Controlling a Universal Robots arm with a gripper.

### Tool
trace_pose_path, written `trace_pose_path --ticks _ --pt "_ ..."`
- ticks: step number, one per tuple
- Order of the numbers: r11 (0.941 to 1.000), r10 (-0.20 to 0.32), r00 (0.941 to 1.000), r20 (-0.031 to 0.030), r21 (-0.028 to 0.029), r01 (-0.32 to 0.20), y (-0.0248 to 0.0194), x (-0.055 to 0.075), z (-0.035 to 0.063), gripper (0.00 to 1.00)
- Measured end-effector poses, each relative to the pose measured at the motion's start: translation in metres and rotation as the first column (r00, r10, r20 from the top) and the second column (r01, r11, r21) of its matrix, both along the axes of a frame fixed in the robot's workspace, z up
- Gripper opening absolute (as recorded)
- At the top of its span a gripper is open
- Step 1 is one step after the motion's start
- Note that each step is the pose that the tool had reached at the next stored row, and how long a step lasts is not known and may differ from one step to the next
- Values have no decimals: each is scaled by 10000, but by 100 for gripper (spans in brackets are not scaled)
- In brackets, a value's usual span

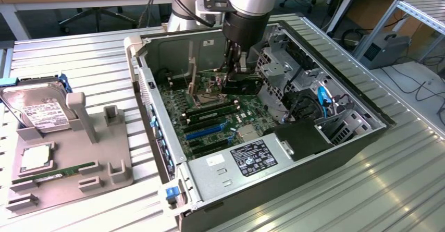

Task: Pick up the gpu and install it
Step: 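Insert the gpu into the slot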

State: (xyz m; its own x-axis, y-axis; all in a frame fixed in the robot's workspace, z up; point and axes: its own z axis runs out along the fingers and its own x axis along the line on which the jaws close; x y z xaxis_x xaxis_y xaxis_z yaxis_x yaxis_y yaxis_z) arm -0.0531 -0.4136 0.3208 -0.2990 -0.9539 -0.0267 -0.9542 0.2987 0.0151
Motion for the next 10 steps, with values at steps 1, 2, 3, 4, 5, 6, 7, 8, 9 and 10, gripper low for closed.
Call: trace_pose_path --ticks 1,2,3,4,5,6,7,8,9,10 --pt "10000 21 10000 0 0 -21 0 0 0 27" --pt "10000 41 10000 0 0 -41 0 1 0 27" --pt "10000 60 10000 0 0 -60 0 1 0 27" --pt "10000 79 10000 0 0 -79 0 1 0 27" --pt "10000 98 10000 0 0 -98 0 1 0 27" --pt "9999 116 9999 0 0 -116 0 1 0 27" --pt "9999 135 9999 0 0 -135 0 1 -1 27" --pt "9999 157 9999 0 0 -157 0 1 0 27" --pt "9998 178 9998 0 0 -178 0 1 -1 27" --pt "9998 195 9998 0 0 -195 0 2 -1 27"
